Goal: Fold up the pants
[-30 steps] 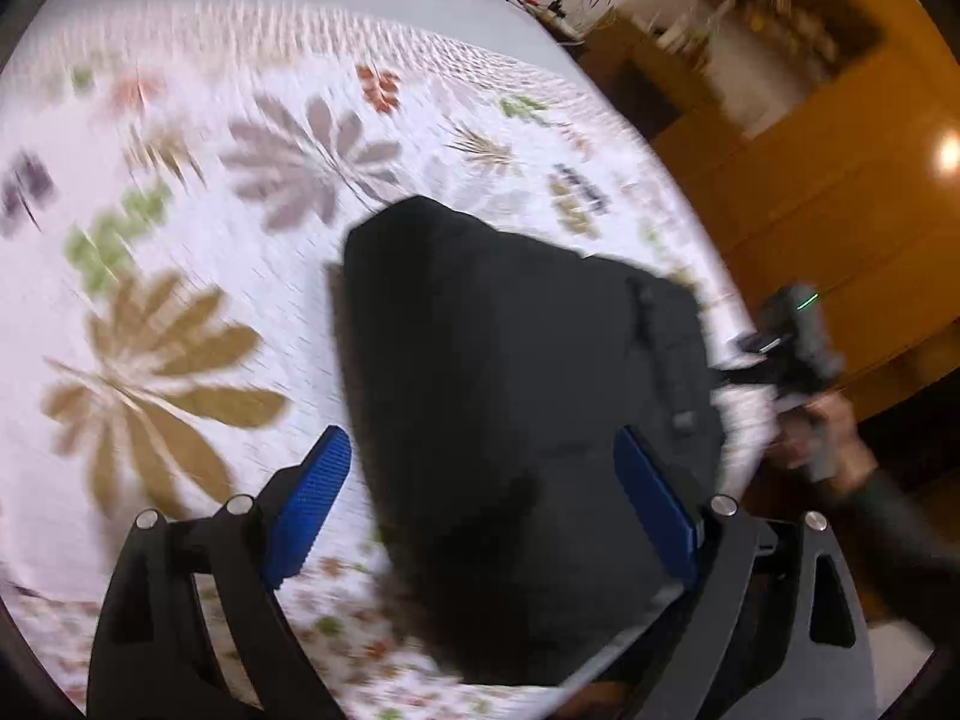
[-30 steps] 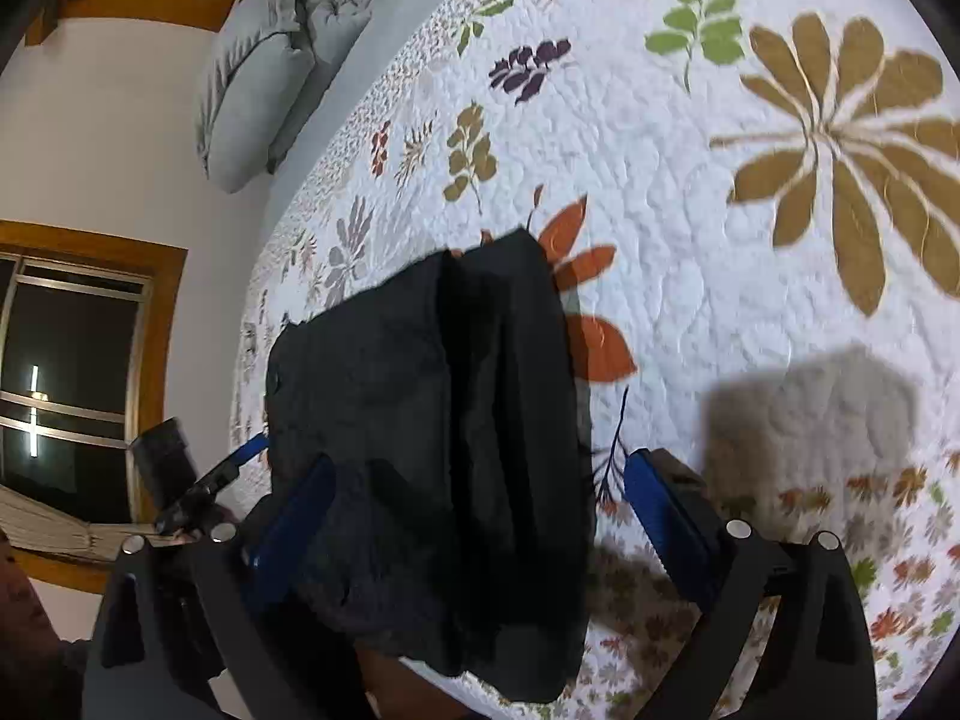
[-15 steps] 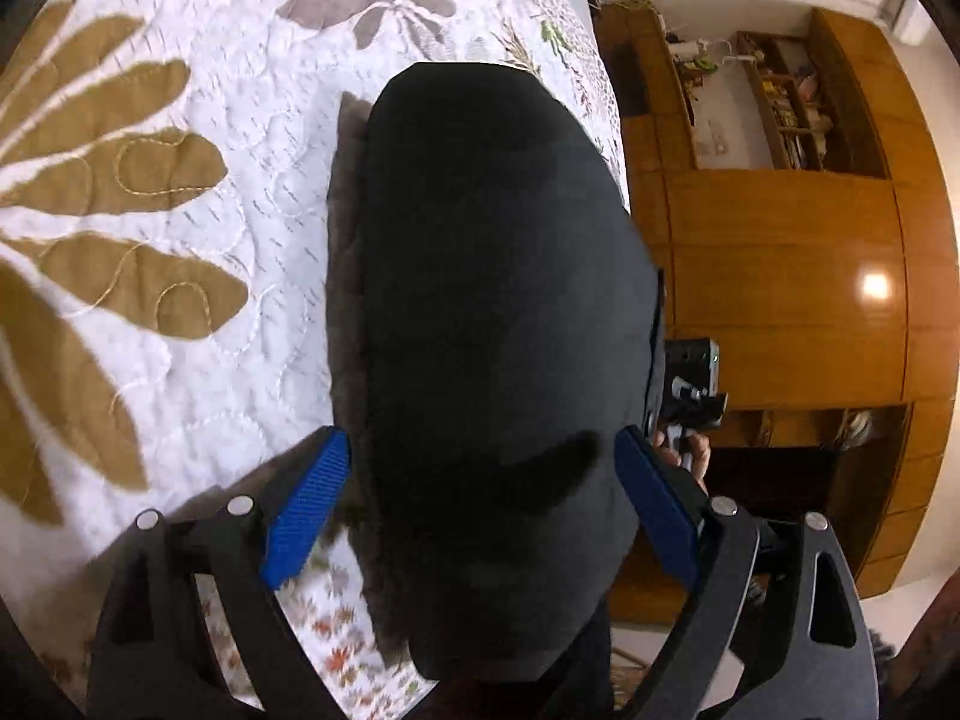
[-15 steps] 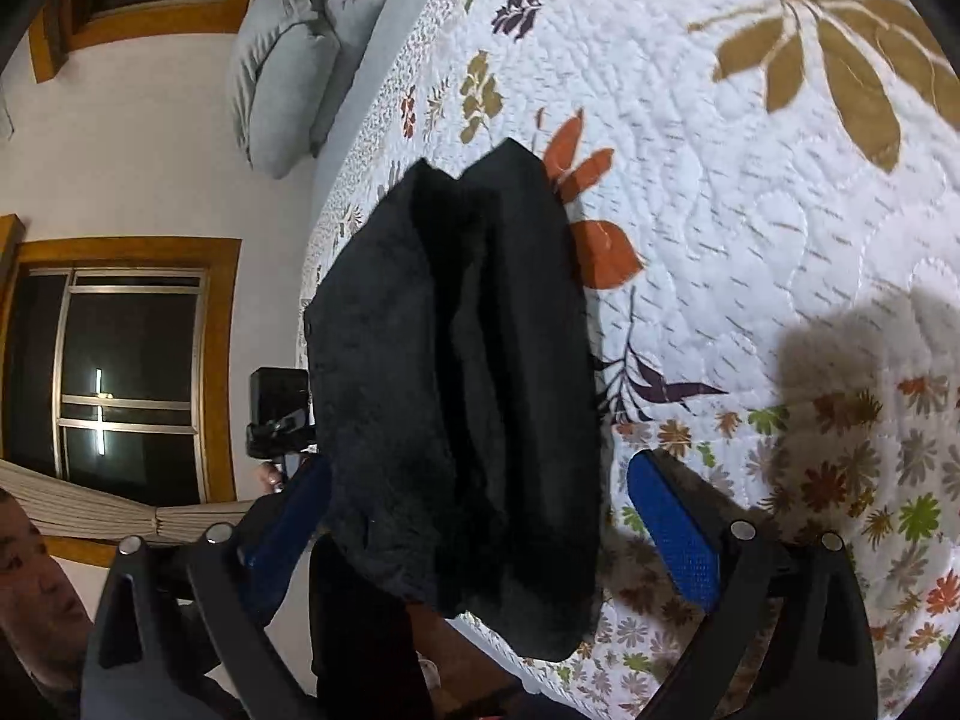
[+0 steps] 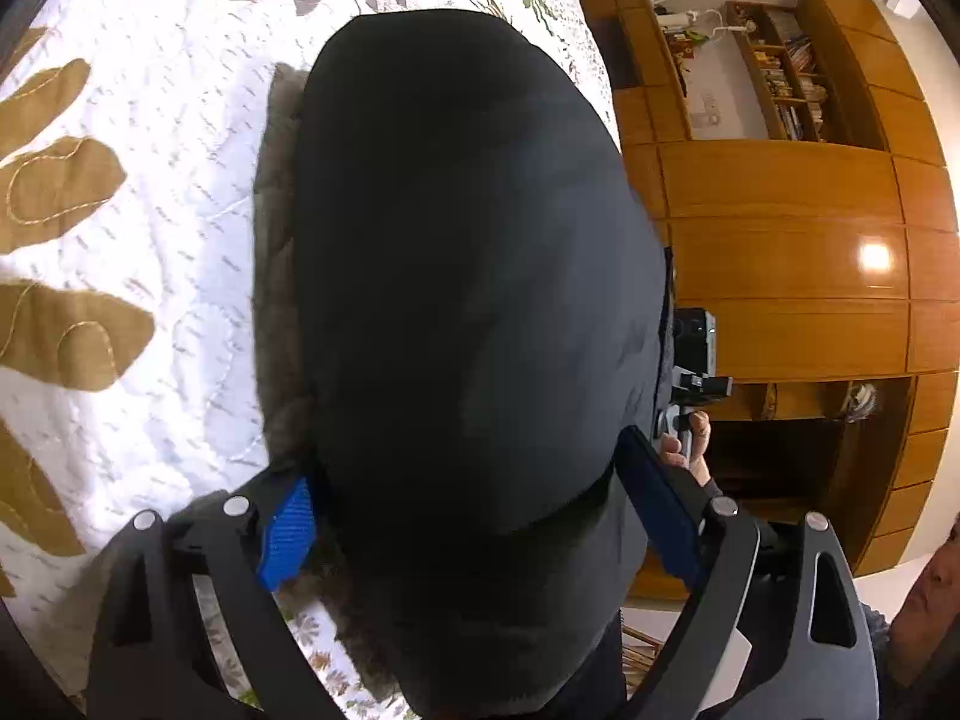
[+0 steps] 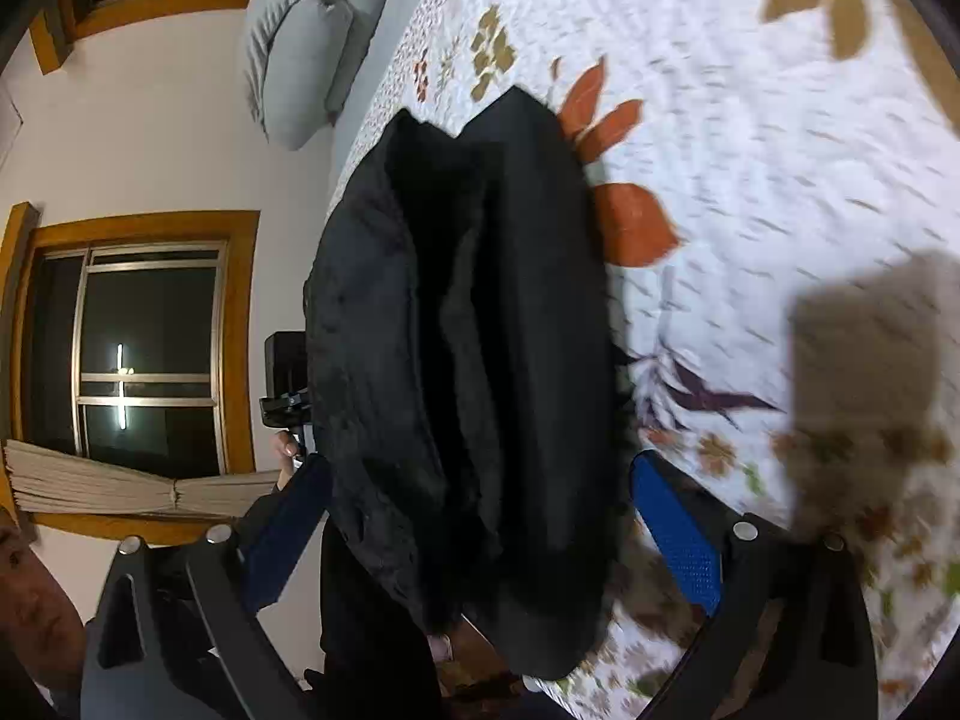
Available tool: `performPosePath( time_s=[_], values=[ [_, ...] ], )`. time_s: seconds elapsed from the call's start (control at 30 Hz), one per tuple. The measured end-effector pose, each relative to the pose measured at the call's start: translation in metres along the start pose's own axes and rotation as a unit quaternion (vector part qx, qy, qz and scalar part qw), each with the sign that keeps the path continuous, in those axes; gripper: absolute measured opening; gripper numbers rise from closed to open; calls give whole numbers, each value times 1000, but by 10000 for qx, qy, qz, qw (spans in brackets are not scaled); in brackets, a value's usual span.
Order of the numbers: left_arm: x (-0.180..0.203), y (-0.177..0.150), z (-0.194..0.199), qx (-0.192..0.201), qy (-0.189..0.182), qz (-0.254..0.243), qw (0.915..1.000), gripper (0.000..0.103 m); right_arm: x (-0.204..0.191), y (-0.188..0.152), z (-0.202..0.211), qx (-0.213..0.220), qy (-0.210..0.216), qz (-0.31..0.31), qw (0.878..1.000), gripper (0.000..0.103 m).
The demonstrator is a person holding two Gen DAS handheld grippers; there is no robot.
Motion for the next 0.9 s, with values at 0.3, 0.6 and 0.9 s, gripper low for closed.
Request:
performPosePath(
  time_s=[0.3,0.6,0.9],
  values=[
    [8,-1,15,298,99,43,9995,46,-13,1,-19,-28,-33,210,9998,65],
    [13,1,47,655,-179,45,9977,30,-36,4,-17,120,136,324,9993,46],
    [2,27,127,1220,54,-22,9925,29,-99,59,-72,-31,267,843,9961,45]
  ],
)
Point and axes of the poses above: each gripper's, at about its wrist camera, not at the fingertips, and z roughly against the way its jaws point, x to its right, y to its top, the point moved 2 cm from there along -z, roughly the way its jaws point, and after that the axes turned 4 degrees about -y, right-handed, at the moved point
